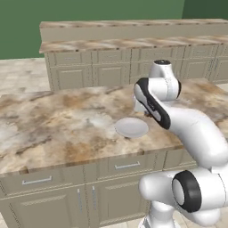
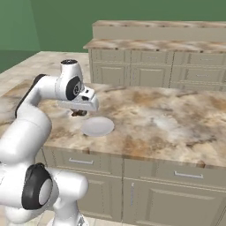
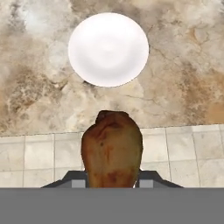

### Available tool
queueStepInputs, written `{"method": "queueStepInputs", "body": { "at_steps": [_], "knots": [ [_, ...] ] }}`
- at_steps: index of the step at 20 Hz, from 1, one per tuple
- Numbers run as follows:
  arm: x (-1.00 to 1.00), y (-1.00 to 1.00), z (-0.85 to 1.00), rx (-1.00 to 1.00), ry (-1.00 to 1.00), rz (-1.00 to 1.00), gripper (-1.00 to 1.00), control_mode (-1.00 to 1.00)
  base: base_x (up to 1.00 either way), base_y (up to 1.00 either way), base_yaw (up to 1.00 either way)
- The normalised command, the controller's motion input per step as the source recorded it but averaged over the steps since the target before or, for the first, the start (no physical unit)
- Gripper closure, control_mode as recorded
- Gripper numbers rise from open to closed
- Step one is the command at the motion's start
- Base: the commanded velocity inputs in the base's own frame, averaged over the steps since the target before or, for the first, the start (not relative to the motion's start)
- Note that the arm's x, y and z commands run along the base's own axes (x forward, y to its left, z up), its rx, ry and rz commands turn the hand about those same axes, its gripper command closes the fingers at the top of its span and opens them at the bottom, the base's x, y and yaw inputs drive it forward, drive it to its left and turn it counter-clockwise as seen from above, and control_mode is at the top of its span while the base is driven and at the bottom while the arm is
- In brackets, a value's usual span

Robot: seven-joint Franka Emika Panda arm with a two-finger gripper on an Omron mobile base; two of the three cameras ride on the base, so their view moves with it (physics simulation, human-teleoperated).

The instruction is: Pick chicken drumstick from the fridge and place it on the plate on the counter.

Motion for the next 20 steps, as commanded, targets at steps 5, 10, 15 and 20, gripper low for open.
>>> {"method": "queueStepInputs", "body": {
  "at_steps": [5,10,15,20],
  "knots": [
    [0.91,0.0,-0.59,0.0,-0.02,0.0,1.0,-1.0,0.0,0.0,0.0],
    [0.68,-0.03,-0.5,0.0,-0.08,0.0,1.0,-1.0,0.0,0.0,0.0],
    [0.21,0.0,-0.53,0.04,0.0,0.0,1.0,-1.0,0.0,0.0,0.0],
    [0.11,-0.04,-0.65,0.0,0.0,0.0,1.0,-1.0,0.0,0.0,0.0]
  ]
}}
